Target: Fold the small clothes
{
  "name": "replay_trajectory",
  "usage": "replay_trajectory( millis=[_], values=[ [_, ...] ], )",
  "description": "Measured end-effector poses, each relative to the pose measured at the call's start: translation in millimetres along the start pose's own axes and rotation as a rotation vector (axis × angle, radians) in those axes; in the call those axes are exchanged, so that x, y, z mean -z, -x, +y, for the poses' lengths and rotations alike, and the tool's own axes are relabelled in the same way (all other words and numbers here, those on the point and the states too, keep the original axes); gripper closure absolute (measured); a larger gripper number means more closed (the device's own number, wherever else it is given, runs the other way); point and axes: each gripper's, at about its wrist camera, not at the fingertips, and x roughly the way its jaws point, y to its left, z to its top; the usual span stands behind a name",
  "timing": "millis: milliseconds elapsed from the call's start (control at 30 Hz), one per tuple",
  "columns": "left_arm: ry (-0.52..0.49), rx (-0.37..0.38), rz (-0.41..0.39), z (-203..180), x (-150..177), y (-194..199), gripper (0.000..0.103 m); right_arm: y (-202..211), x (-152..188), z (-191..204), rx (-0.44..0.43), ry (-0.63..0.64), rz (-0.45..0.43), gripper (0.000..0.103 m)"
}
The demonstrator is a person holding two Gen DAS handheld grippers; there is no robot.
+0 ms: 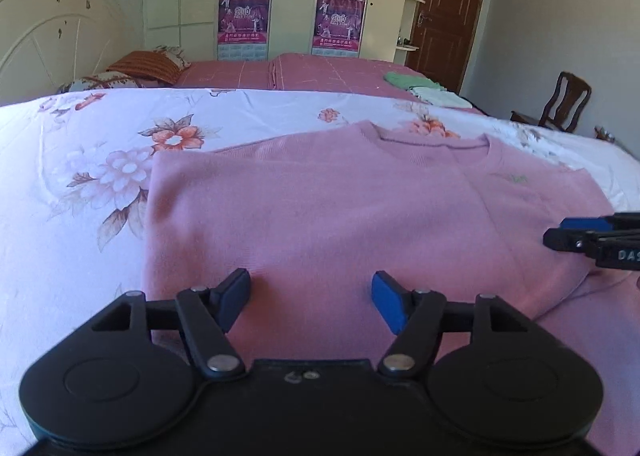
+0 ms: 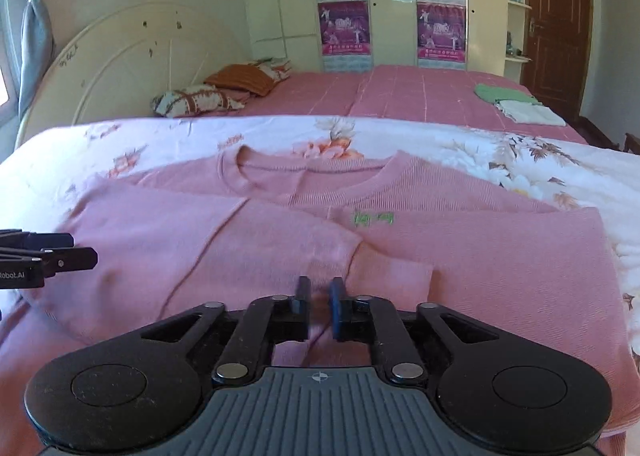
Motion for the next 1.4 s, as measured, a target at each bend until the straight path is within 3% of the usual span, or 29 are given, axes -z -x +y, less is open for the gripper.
replay_trajectory(
  millis=[33, 100, 167, 233, 267, 300, 533, 633, 867, 1100, 1400],
  values=[
    [-0.010, -0.019, 0.006, -2.5, 1.0, 2.3, 0.037, 0.2, 5.2, -0.2, 0.013, 0.021, -0.006, 0.052],
    [0.005, -0.042, 0.007, -4.8, 0.1, 12.6, 0.038, 4.3, 11.7, -8.5, 0.037, 0.010, -0.003, 0.052],
    [-0.011, -0.061, -0.018, -8.9, 2.8, 26.3, 0.036, 20.3, 13.6, -19.1, 0.009, -0.050, -0.030, 0.052],
    [-0.017, -0.101, 0.008, -10.6, 9.5, 24.8, 0.032, 33.9, 17.6, -18.1, -0.020, -0.040, -0.059, 0.053],
    [0.006, -0.105, 0.041, -8.0, 14.0, 19.4, 0.032, 32.6, 20.3, -16.5, -0.025, -0.018, -0.040, 0.054],
    [0.028, -0.102, 0.021, -5.9, 18.1, 20.1, 0.030, 24.8, 23.6, -17.1, -0.023, -0.013, 0.011, 0.054],
    [0.030, -0.191, 0.046, -21.2, 18.4, 42.5, 0.027, 21.2, 19.9, -29.5, -0.064, -0.044, 0.025, 0.054],
    [0.020, -0.209, 0.046, -24.7, 31.8, 63.4, 0.022, 47.0, 23.4, -44.0, -0.096, -0.104, -0.003, 0.054],
    [0.016, -0.218, 0.108, -19.0, 78.4, 112.3, 0.028, 118.5, 62.5, -93.0, -0.104, -0.220, -0.012, 0.054],
    [0.093, -0.156, 0.129, 7.9, 116.4, 166.9, 0.038, 203.7, 122.6, -140.6, -0.055, -0.412, 0.035, 0.054],
    [0.337, 0.104, 0.145, 29.6, 178.3, 238.1, 0.040, 295.4, 204.3, -157.6, -0.135, -0.685, 0.094, 0.054]
  ],
)
